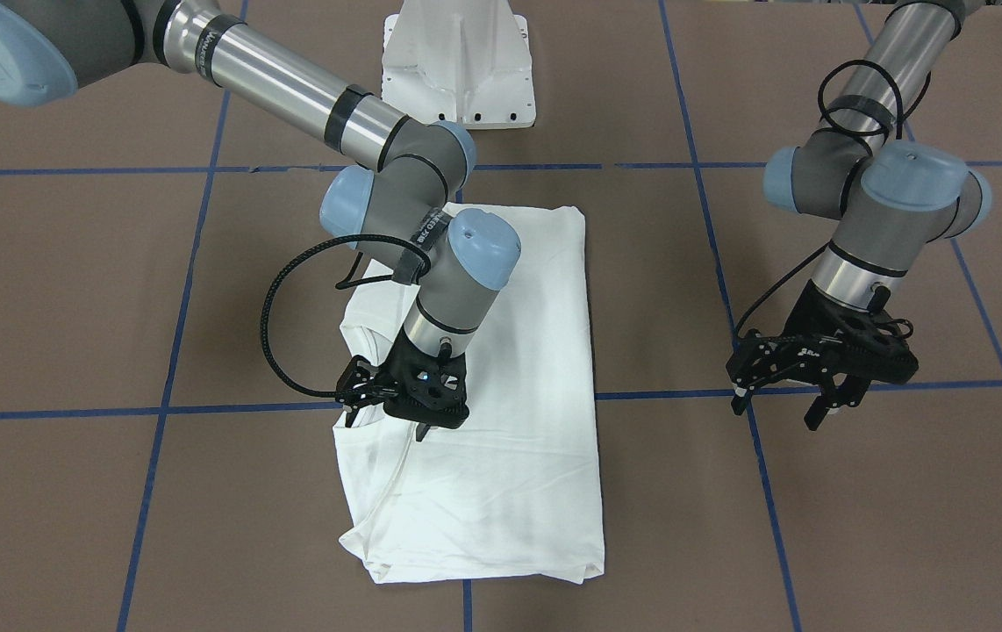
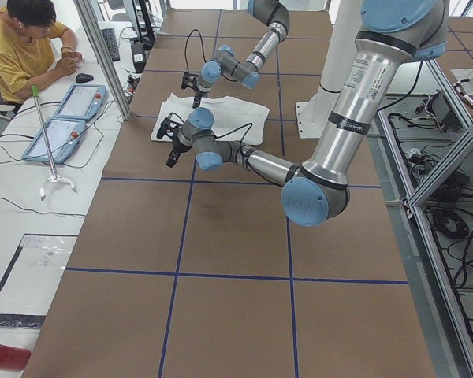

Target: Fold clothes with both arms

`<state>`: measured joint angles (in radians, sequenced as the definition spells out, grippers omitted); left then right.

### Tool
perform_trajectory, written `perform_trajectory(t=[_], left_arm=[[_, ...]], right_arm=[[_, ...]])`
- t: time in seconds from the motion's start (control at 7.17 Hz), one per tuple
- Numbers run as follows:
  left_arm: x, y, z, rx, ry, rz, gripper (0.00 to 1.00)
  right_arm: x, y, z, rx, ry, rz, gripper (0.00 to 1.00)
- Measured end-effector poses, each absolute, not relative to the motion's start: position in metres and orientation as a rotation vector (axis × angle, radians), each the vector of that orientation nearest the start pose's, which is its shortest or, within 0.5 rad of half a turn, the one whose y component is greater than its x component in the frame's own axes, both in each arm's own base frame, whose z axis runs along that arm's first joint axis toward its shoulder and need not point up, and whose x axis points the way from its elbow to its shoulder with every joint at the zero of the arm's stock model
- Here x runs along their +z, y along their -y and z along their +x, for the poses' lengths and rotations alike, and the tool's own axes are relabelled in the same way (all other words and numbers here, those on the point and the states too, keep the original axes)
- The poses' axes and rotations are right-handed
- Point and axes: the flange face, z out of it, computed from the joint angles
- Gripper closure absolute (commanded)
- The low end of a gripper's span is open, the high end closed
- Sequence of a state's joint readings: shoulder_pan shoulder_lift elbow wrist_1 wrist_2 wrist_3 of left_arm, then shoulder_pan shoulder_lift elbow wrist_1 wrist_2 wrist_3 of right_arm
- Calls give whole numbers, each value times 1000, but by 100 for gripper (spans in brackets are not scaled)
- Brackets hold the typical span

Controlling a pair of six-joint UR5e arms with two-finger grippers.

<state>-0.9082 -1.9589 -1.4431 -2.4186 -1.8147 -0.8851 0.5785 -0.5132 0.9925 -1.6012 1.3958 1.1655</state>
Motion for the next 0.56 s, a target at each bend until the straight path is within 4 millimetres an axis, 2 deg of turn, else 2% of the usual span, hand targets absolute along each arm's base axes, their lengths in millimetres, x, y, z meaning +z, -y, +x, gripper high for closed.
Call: perform_trajectory(t=[0.28, 0.56], left_arm=[[409, 596, 328, -63, -926, 635, 0], [409, 594, 330, -60, -930, 636, 0]], right_arm=[[242, 595, -621, 170, 257, 347, 0], [266, 598, -600, 103, 166, 316, 0]])
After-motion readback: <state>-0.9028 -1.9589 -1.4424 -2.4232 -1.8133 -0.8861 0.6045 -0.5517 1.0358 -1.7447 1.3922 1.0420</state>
